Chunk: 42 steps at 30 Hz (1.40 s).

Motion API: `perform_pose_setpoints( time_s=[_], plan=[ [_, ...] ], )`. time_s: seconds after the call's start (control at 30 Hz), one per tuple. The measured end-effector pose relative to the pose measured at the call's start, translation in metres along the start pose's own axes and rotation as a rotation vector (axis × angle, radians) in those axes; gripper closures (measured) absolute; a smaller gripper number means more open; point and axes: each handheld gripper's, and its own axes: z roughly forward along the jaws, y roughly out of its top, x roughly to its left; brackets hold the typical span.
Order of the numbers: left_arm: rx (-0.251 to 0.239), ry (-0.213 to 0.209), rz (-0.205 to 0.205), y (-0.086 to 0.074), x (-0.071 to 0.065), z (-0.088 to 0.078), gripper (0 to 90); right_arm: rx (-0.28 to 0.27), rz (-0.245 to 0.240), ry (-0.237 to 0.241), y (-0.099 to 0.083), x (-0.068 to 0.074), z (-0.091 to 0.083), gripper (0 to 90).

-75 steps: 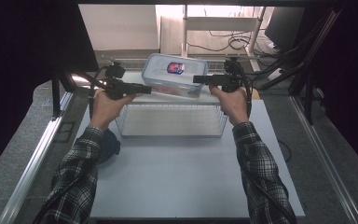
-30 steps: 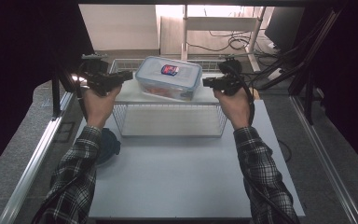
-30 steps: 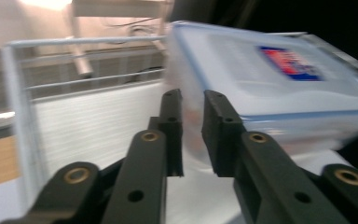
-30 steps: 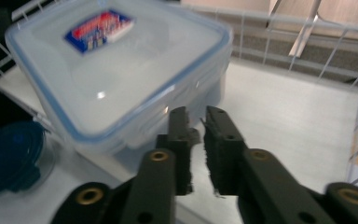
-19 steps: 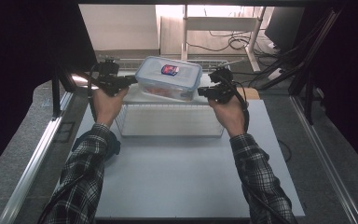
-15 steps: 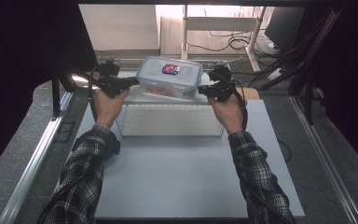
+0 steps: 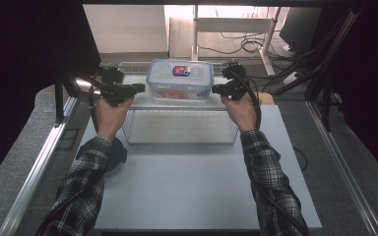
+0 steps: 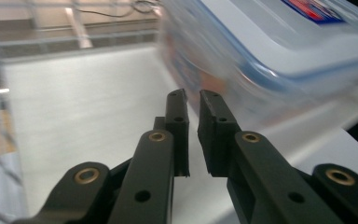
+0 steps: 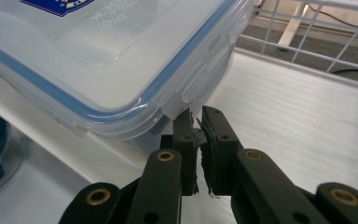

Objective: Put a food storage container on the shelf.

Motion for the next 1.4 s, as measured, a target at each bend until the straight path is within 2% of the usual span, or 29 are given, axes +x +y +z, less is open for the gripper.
perform_pose_setpoints(
  time_s=[0.07, 0.1, 0.17, 0.23, 0.4, 0.57, 0.7, 0.77, 0.8, 0.83, 0.87, 0.9, 0.93, 0.97, 1.0, 1.03, 1.07, 1.1, 1.13, 1.17, 1.23, 1.27, 1.3, 1.33, 1.37, 1.4],
  plan=[
    [0.019, 0.037, -0.016, 0.006, 0.001, 0.01, 83.3, -0.002, 0.0, -0.007, 0.002, 0.0, 0.004, 84.3],
    [0.019, 0.037, -0.016, 0.006, 0.001, 0.01, 83.5, -0.002, 0.0, -0.007, 0.002, 0.0, 0.004, 84.3],
    [0.026, 0.012, -0.026, 0.007, -0.001, 0.017, 83.5, -0.001, 0.004, -0.006, 0.004, -0.001, 0.006, 84.5],
    [0.028, 0.018, -0.017, 0.006, -0.005, 0.021, 86.3, -0.008, 0.002, 0.007, 0.004, -0.002, 0.008, 85.6],
    [0.02, -0.026, -0.032, 0.0, -0.003, 0.018, 89.0, -0.021, -0.011, 0.028, 0.002, -0.004, 0.008, 88.3],
    [0.024, -0.035, -0.016, -0.002, -0.007, 0.014, 89.6, -0.02, -0.022, 0.021, 0.002, -0.004, 0.007, 88.5],
    [0.008, -0.055, -0.009, -0.005, -0.009, 0.006, 83.7, -0.029, -0.012, 0.012, 0.0, -0.004, 0.002, 84.6],
    [0.001, -0.051, -0.001, -0.008, -0.009, -0.001, 80.9, -0.031, -0.012, 0.013, -0.001, -0.003, -0.001, 83.3],
    [-0.006, -0.046, 0.003, -0.01, -0.009, -0.005, 74.4, -0.043, -0.018, 0.022, -0.005, -0.002, -0.008, 80.3],
    [-0.013, -0.046, 0.007, -0.013, -0.009, -0.01, 74.4, -0.043, -0.018, 0.022, -0.005, -0.002, -0.008, 80.3],
    [-0.035, -0.08, 0.02, -0.02, -0.01, -0.019, 66.7, -0.062, -0.026, 0.038, -0.011, -0.001, -0.017, 77.3],
    [-0.035, -0.08, 0.02, -0.02, -0.01, -0.019, 62.2, -0.062, -0.026, 0.038, -0.011, -0.001, -0.017, 77.3],
    [-0.04, -0.096, 0.021, -0.025, -0.011, -0.023, 62.2, -0.072, -0.031, 0.051, -0.015, 0.0, -0.021, 74.9],
    [-0.041, -0.11, 0.036, -0.03, -0.013, -0.028, 57.3, -0.085, -0.038, 0.067, -0.02, 0.0, -0.026, 72.3],
    [-0.041, -0.117, 0.047, -0.034, -0.016, -0.03, 47.4, -0.093, -0.052, 0.093, -0.029, 0.003, -0.032, 65.6],
    [-0.043, -0.119, 0.07, -0.039, -0.019, -0.033, 47.4, -0.093, -0.052, 0.093, -0.029, 0.003, -0.032, 65.6],
    [-0.051, -0.108, 0.118, -0.05, -0.026, -0.039, 38.6, -0.099, -0.074, 0.11, -0.04, 0.006, -0.037, 58.7],
    [-0.051, -0.108, 0.118, -0.05, -0.026, -0.039, 34.9, -0.099, -0.074, 0.11, -0.04, 0.006, -0.037, 58.7],
    [-0.058, -0.119, 0.163, -0.061, -0.033, -0.044, 31.8, -0.104, -0.09, 0.124, -0.052, 0.011, -0.042, 52.0],
    [-0.058, -0.119, 0.163, -0.061, -0.033, -0.044, 28.6, -0.104, -0.09, 0.124, -0.052, 0.011, -0.042, 52.0],
    [-0.06, -0.12, 0.202, -0.074, -0.041, -0.048, 26.0, -0.114, -0.115, 0.128, -0.064, 0.015, -0.047, 44.3],
    [-0.056, -0.122, 0.216, -0.08, -0.045, -0.05, 20.4, -0.12, -0.134, 0.136, -0.076, 0.02, -0.051, 35.6],
    [-0.051, -0.121, 0.23, -0.086, -0.049, -0.051, 20.4, -0.12, -0.134, 0.136, -0.076, 0.02, -0.051, 35.6],
    [-0.047, -0.123, 0.263, -0.1, -0.055, -0.055, 16.1, -0.128, -0.156, 0.138, -0.09, 0.025, -0.055, 29.1],
    [-0.047, -0.123, 0.263, -0.1, -0.055, -0.055, 14.4, -0.128, -0.156, 0.138, -0.09, 0.025, -0.055, 29.1],
    [-0.039, -0.128, 0.275, -0.107, -0.058, -0.056, 14.4, -0.126, -0.162, 0.141, -0.097, 0.027, -0.057, 26.0]
  ],
)
